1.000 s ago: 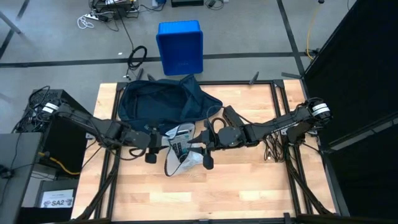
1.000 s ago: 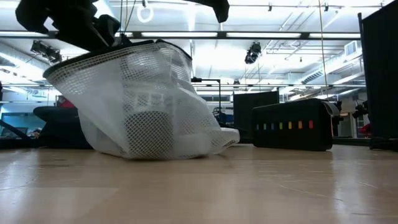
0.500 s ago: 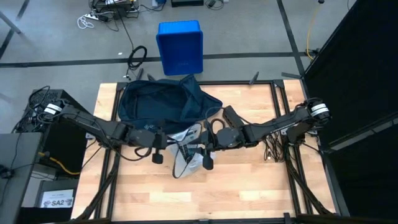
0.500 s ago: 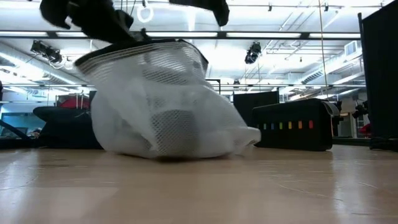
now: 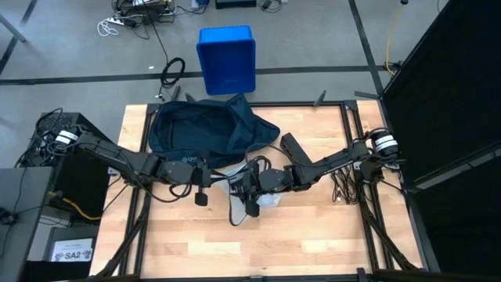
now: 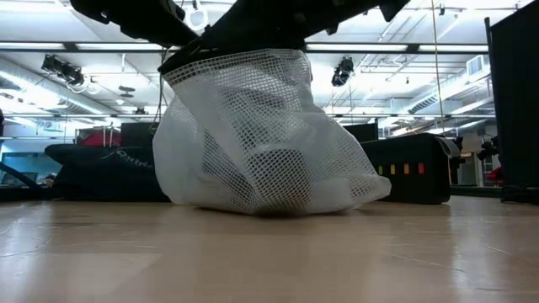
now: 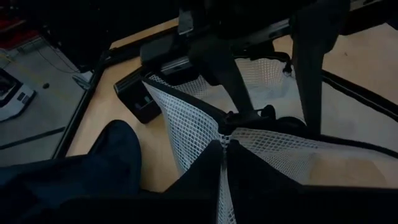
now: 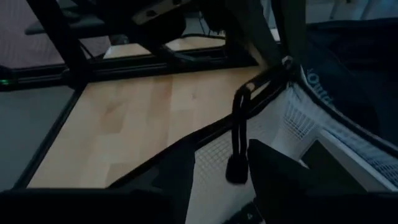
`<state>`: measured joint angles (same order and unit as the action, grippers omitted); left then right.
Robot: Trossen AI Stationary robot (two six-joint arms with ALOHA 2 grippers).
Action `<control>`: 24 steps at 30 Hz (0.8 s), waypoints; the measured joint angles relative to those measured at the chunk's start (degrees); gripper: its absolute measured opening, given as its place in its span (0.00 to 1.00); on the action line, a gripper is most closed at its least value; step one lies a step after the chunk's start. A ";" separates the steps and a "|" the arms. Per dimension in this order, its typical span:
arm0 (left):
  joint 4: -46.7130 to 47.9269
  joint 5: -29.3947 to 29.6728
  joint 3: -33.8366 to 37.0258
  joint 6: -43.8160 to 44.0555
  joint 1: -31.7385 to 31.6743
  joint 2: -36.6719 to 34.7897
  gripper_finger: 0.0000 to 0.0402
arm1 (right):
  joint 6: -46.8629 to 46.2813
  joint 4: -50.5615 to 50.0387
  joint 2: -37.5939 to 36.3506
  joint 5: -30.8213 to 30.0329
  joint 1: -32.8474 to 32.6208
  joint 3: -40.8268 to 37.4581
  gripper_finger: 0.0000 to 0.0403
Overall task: Unpack backpack
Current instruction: Close the white white mesh envelope
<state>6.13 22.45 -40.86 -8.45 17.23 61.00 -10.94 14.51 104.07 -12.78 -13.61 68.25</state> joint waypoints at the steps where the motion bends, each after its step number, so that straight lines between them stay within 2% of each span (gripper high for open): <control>1: -0.15 0.02 0.00 -0.01 0.00 0.23 0.00 | 0.00 0.73 0.00 0.10 0.00 0.00 0.35; 6: -1.21 0.12 -0.02 -0.17 0.00 1.29 0.00 | 0.23 2.61 0.00 0.60 0.57 0.02 0.37; 9: -1.77 -0.27 -0.02 -0.22 0.00 1.80 0.00 | 0.02 2.35 0.00 0.60 1.61 0.02 0.35; 12: -2.11 -0.57 -0.04 -0.22 0.00 2.10 0.00 | 0.15 1.48 -0.02 0.79 2.23 0.02 0.27; 17: -1.99 -0.71 -0.04 -0.14 0.00 2.13 0.00 | 2.27 0.76 -0.04 5.93 2.84 0.00 0.04; 21: -0.86 -0.97 -0.05 -0.13 0.00 2.13 0.00 | 3.10 0.74 -0.04 6.47 2.84 0.00 0.01; 24: 1.26 -4.21 -0.11 0.13 0.00 2.11 0.00 | 3.15 0.67 -0.04 6.52 2.73 0.00 0.00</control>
<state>7.39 18.24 -40.97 -8.32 17.23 63.11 -7.79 15.18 104.03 -6.26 -10.87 68.25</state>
